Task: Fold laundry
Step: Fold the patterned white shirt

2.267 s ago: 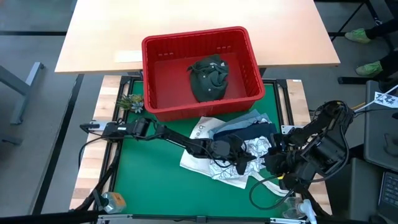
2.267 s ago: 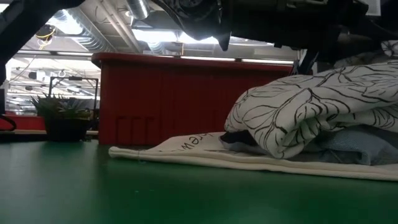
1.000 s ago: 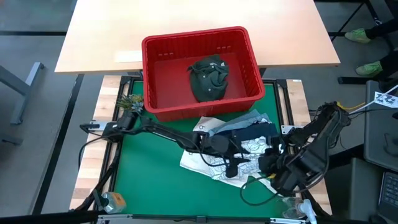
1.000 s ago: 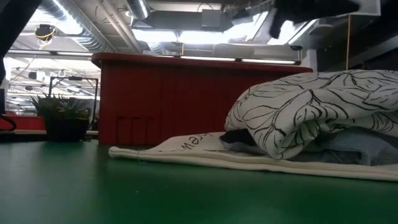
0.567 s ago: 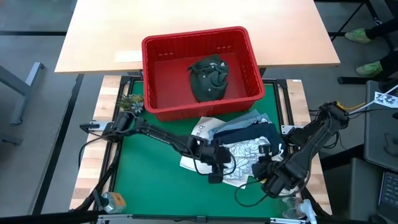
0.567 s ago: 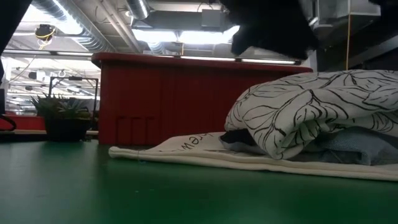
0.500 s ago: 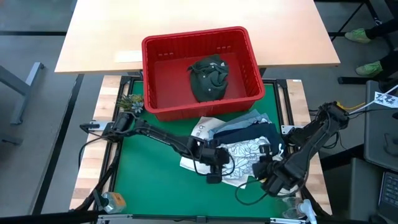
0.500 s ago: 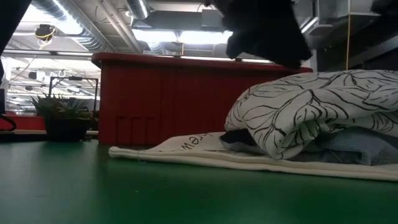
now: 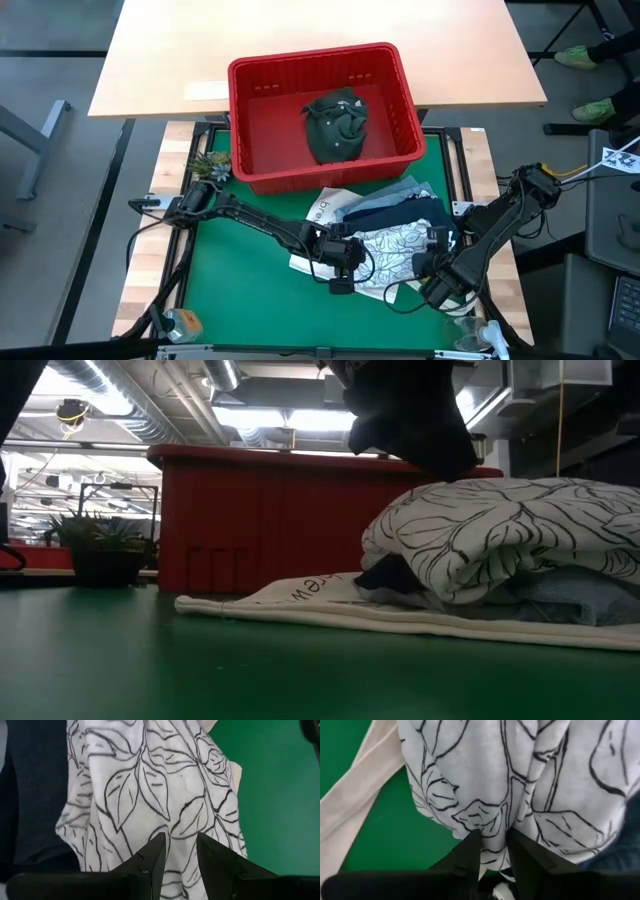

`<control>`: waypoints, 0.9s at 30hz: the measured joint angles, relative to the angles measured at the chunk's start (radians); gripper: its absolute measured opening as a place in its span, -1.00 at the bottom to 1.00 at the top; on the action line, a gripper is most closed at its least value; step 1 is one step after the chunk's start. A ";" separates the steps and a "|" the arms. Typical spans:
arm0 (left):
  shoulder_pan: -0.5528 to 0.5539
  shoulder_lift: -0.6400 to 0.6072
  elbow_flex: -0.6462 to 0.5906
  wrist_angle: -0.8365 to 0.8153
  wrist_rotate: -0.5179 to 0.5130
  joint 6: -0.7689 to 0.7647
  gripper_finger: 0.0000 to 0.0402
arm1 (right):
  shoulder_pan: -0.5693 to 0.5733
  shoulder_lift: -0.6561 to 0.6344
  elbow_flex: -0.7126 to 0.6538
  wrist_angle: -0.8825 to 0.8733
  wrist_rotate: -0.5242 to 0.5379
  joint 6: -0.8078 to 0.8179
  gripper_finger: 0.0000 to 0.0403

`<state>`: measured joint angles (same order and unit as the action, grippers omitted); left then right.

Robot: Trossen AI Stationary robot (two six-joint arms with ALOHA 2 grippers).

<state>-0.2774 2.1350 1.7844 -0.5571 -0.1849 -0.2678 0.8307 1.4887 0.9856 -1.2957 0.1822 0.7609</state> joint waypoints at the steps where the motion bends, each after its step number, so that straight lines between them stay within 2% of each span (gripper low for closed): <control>1: 0.000 -0.002 0.000 -0.010 0.000 -0.015 -0.48 | 0.000 0.000 0.009 -0.011 0.000 0.000 -0.51; 11: 0.004 -0.129 0.000 -0.185 0.021 -0.094 -0.58 | 0.000 -0.001 0.139 -0.132 0.001 0.001 -0.51; 17: 0.017 -0.189 0.000 -0.302 0.010 -0.103 -0.65 | 0.001 -0.001 0.212 -0.115 0.039 0.001 -0.51; 20: 0.017 -0.173 0.000 -0.291 0.004 -0.120 -0.67 | 0.001 -0.001 0.221 -0.004 0.136 0.000 -0.51; 23: 0.015 -0.142 0.000 -0.286 -0.009 -0.122 -0.68 | 0.000 0.000 0.213 0.188 0.223 -0.027 -0.51; 27: 0.017 -0.090 -0.001 -0.280 -0.021 -0.122 -0.68 | -0.021 0.029 0.211 0.455 0.244 -0.186 -0.51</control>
<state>-0.2608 2.0452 1.7836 -0.8375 -0.2056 -0.3901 0.8092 1.5182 1.1965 -0.8405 0.4264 0.5749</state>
